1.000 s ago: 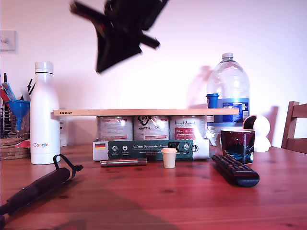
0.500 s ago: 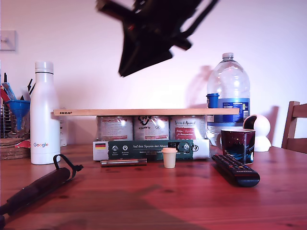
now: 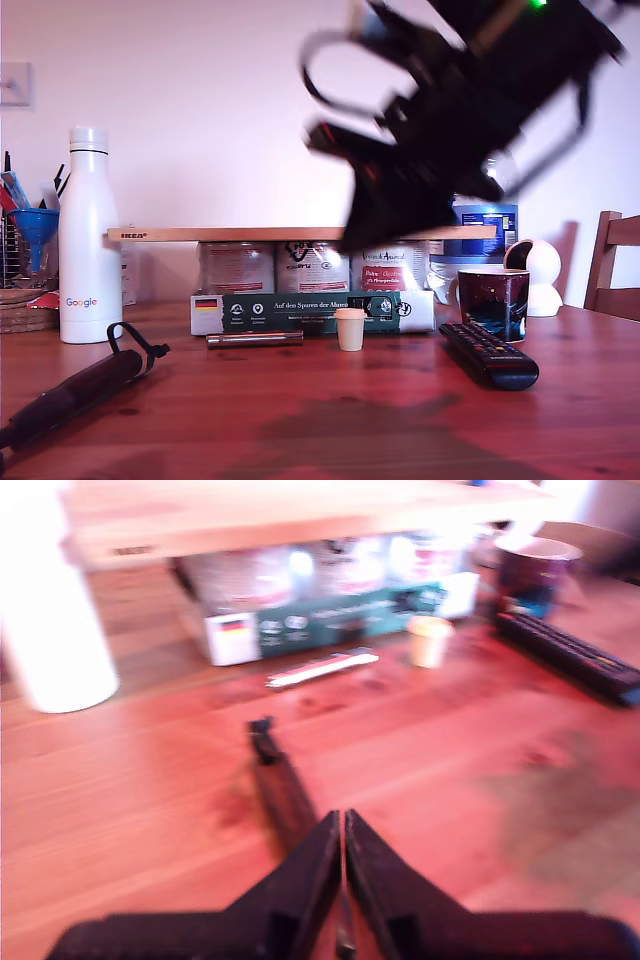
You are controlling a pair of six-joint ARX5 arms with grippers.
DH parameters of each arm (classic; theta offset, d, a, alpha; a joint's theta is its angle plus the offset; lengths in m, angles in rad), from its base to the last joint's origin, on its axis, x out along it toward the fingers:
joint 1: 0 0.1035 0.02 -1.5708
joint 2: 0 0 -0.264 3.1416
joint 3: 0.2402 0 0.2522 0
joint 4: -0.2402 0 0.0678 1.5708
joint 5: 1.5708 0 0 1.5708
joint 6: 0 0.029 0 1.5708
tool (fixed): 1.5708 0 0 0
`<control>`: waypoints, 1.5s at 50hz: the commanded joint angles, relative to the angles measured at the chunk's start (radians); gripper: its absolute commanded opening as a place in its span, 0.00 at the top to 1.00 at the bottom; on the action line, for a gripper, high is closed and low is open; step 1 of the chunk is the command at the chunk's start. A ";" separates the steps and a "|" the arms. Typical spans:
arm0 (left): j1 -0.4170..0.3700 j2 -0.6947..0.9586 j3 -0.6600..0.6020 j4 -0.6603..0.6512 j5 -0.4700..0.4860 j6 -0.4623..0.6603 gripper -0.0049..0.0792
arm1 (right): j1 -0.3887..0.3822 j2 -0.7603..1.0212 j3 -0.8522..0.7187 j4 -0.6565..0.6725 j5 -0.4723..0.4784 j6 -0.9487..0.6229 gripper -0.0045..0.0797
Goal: Slide the bottle opener to the left
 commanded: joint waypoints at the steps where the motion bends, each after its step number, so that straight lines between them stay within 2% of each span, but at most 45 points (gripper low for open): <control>1: 0.021 0.000 -0.014 -0.009 -0.005 -0.011 0.97 | -0.008 -0.038 -0.046 0.043 -0.001 0.018 0.96; 10: 0.084 0.000 -0.014 -0.006 -0.013 -0.028 0.97 | -0.047 -0.115 -0.153 0.115 0.005 0.071 0.96; 25: 0.229 0.000 -0.014 0.008 0.023 -0.042 0.97 | -0.121 -0.274 -0.253 0.126 0.044 0.079 0.96; 36: 0.333 0.000 -0.014 0.010 0.019 -0.038 0.97 | -0.194 -0.357 -0.306 0.125 0.123 0.089 0.96; 48: 0.348 0.000 -0.014 -0.006 0.014 -0.035 0.97 | -0.350 -0.470 -0.382 0.135 0.135 0.083 0.96; 55: 0.348 0.000 -0.014 -0.006 0.014 -0.035 0.97 | -0.427 -0.559 -0.416 0.124 0.091 0.061 0.96; 62: 0.348 0.000 -0.014 -0.006 0.014 -0.035 0.97 | -0.472 -0.653 -0.442 0.087 0.055 0.061 0.96; 75: 0.348 0.000 -0.014 -0.006 0.014 -0.034 0.97 | -0.508 -0.853 -0.537 0.046 0.059 0.067 0.96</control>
